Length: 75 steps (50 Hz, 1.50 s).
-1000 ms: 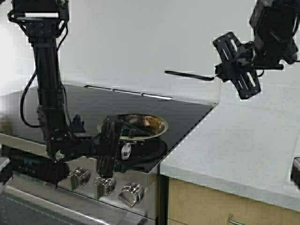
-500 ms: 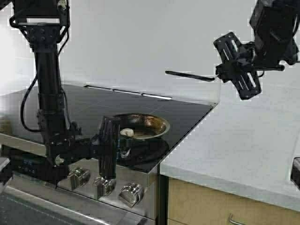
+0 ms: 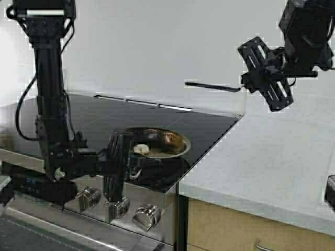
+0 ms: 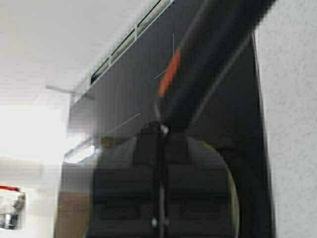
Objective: Add oil to the pan and cook the shrimp and serve it
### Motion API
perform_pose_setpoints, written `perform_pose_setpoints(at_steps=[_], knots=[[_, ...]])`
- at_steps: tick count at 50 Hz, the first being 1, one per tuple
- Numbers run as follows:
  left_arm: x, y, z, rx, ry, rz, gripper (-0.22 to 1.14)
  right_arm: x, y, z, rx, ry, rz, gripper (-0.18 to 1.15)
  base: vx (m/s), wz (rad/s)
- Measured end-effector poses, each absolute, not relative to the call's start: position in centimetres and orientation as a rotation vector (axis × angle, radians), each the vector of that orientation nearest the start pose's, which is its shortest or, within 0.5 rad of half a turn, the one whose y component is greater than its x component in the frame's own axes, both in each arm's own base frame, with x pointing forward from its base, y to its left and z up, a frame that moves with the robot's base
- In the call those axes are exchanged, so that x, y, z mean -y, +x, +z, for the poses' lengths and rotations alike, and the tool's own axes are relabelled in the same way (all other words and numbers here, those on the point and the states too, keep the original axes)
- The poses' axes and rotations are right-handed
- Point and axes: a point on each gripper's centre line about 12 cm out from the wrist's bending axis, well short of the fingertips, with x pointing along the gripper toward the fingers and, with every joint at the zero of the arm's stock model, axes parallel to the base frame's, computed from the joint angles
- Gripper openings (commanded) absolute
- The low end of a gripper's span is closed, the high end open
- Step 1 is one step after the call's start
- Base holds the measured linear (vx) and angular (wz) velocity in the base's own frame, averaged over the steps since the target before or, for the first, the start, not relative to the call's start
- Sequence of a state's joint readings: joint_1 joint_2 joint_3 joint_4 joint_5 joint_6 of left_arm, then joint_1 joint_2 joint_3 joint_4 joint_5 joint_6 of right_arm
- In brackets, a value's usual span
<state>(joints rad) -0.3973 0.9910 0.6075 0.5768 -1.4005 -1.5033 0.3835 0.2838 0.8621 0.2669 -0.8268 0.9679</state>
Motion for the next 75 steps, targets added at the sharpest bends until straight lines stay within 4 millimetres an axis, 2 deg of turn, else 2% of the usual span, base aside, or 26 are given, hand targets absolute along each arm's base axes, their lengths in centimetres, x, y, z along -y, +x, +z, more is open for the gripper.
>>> perform_pose_setpoints(at_steps=[15,29,39,50,57,67,75], knots=[[19.8,31.9,-5.9,-0.892,-1.109,-0.572,0.03,-12.1,36.1,8.6,-0.426,0.869,-0.001,0.08,0.0,0.0],[19.6,32.4,-4.1,-0.915,-0.993,-0.522,0.03,-14.3,37.9,8.6,-0.462,0.775,0.045,0.08,0.0,0.0],[19.4,32.5,-3.5,-0.932,-0.937,-0.507,0.03,-16.9,38.7,6.3,-0.489,0.628,0.071,0.08,0.0,0.0],[19.2,31.9,-3.2,-0.964,-0.88,-0.486,0.03,-18.4,40.2,4.2,-0.476,0.489,0.051,0.08,0.0,0.0],[19.0,31.9,-3.0,-0.967,-0.874,-0.48,0.03,-19.7,41.4,3.4,-0.456,0.472,0.056,0.08,0.0,0.0],[19.1,31.9,-2.7,-0.979,-0.88,-0.478,0.03,-20.5,43.3,2.6,-0.387,0.472,0.058,0.08,0.0,0.0],[19.1,31.9,-2.7,-0.983,-0.883,-0.479,0.03,-22.0,43.5,2.0,-0.355,0.438,0.088,0.08,0.0,0.0]])
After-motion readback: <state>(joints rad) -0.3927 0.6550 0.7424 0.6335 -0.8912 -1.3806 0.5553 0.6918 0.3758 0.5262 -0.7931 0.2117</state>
